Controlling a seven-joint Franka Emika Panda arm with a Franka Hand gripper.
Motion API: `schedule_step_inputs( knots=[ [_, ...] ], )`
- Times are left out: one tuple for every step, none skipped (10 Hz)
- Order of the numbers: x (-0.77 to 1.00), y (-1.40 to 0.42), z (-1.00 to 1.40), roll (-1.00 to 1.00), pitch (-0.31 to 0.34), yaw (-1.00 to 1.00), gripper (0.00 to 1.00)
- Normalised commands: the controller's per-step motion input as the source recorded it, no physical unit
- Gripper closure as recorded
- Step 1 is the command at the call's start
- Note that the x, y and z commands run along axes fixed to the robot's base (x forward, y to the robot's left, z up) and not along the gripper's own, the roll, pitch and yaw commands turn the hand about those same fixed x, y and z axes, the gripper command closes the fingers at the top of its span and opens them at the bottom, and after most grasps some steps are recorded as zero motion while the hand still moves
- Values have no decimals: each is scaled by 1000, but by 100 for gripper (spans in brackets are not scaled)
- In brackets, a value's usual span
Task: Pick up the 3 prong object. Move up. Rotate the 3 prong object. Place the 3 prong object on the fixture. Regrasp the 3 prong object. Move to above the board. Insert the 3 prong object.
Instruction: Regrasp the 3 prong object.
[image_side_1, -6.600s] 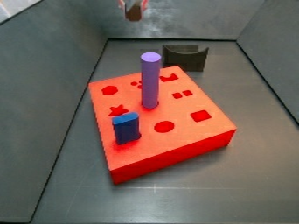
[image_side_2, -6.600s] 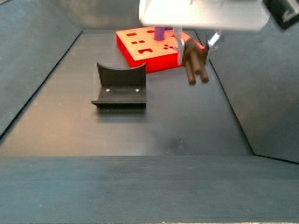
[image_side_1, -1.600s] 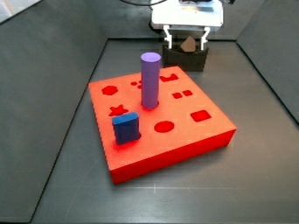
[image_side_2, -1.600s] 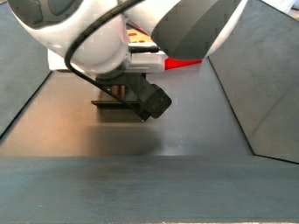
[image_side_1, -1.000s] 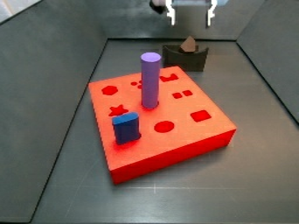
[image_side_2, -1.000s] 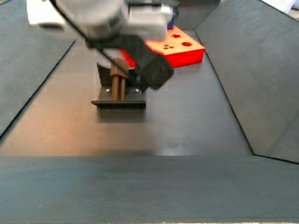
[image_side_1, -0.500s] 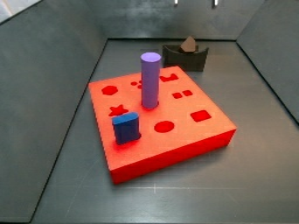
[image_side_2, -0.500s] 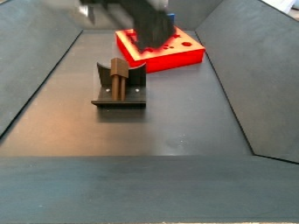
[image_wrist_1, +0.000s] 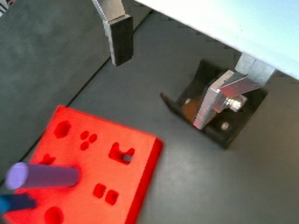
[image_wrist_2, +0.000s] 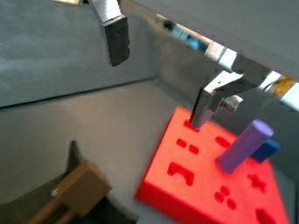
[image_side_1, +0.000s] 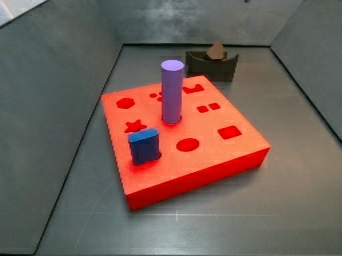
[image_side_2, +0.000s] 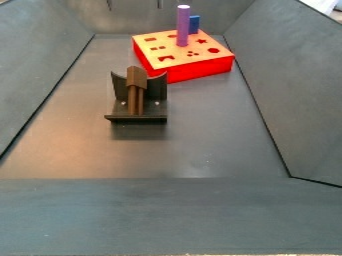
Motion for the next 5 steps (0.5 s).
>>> schedule_step_inputs(
  knots=[
    [-20,-36,12,1000,46,32,0],
    [-31,-29,16,1000,42,33,0],
    [-33,-24,12,1000,35,33,0],
    [-34,-24,6,1000,33,33,0],
    [-30,-23,11,1000,26,34,0]
  ],
)
